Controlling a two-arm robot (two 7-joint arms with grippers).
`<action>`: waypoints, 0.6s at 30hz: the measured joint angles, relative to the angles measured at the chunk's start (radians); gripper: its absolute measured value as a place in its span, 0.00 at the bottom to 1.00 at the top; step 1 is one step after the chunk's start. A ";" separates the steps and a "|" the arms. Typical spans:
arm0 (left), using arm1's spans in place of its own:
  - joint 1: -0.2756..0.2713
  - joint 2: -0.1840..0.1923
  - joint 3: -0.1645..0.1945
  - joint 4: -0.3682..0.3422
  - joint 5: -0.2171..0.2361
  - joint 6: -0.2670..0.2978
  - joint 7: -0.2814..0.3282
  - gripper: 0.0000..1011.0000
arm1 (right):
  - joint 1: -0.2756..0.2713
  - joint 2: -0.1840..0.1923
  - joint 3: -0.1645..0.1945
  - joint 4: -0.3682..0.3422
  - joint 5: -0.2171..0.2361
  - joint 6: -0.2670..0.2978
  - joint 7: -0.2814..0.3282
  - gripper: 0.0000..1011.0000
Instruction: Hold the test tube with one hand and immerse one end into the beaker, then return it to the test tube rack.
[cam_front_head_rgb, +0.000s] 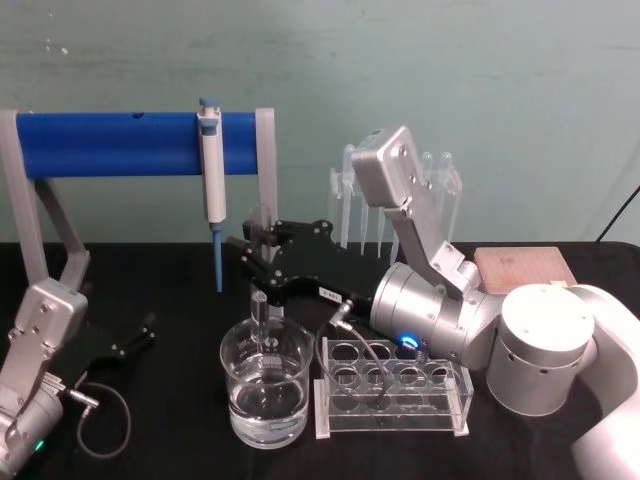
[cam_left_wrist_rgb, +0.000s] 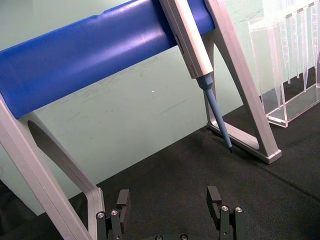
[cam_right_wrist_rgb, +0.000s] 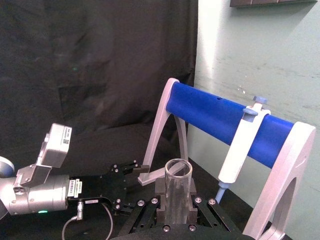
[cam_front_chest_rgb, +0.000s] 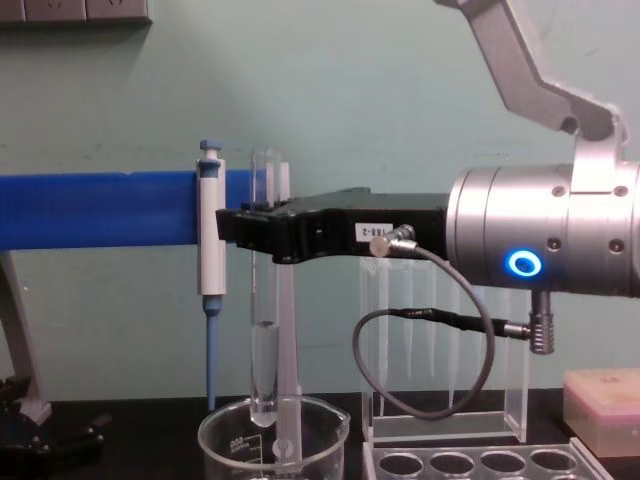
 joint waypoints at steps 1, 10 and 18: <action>0.000 0.000 0.000 0.000 0.000 0.000 0.000 0.99 | 0.001 -0.002 -0.001 0.004 -0.002 -0.002 0.001 0.22; 0.000 0.000 0.000 0.000 0.000 0.000 0.000 0.99 | 0.003 -0.020 -0.009 0.046 -0.020 -0.020 0.005 0.22; 0.000 0.000 0.000 0.000 0.000 0.000 0.000 0.99 | -0.007 -0.024 -0.011 0.064 -0.034 -0.029 0.006 0.22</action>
